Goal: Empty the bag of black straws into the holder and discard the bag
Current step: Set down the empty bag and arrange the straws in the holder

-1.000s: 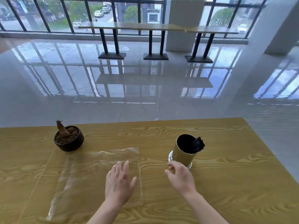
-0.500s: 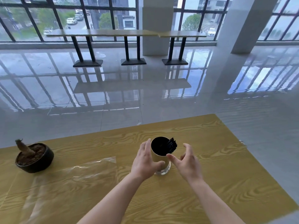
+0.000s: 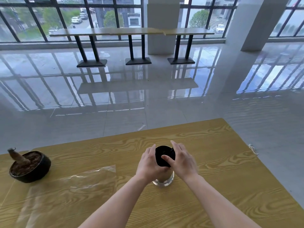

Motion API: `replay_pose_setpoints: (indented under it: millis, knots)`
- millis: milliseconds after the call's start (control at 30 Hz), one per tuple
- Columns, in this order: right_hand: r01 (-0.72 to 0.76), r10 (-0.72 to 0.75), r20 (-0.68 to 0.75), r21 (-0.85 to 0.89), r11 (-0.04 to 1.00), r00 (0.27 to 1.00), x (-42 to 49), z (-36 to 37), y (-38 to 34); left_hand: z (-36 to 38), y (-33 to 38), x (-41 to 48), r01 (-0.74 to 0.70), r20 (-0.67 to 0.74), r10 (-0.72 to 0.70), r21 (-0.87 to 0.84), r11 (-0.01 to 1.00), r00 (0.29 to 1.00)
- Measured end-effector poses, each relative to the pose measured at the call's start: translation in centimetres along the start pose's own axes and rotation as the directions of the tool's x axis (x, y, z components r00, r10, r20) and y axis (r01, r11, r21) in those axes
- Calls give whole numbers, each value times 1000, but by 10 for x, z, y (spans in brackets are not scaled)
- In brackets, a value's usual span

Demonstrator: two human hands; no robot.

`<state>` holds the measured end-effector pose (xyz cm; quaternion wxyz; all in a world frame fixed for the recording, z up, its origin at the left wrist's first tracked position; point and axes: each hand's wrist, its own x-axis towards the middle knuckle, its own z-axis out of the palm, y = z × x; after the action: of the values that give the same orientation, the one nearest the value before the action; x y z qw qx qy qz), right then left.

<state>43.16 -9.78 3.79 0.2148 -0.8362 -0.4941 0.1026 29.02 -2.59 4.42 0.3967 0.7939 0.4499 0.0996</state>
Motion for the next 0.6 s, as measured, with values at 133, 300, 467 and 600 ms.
replay_pose_setpoints:
  millis: [133, 300, 467, 600]
  knots:
    - [86, -85, -84, 8, 996, 993, 10, 4, 2, 1, -2, 1, -15, -21, 14, -30, 999, 1000]
    - [169, -165, -158, 10, 986, 974, 22, 7, 3, 3, -6, 0, -28, -36, 25, -77, 997, 999]
    - [212, -207, -98, 43, 976, 973, 41, 0, 0, 3, -6, -1, -22, -32, 19, -95, 995, 999]
    - [301, -302, 21, 21, 953, 953, 57, -4, -9, 3, -5, -2, -22, -30, 19, -107, 994, 999]
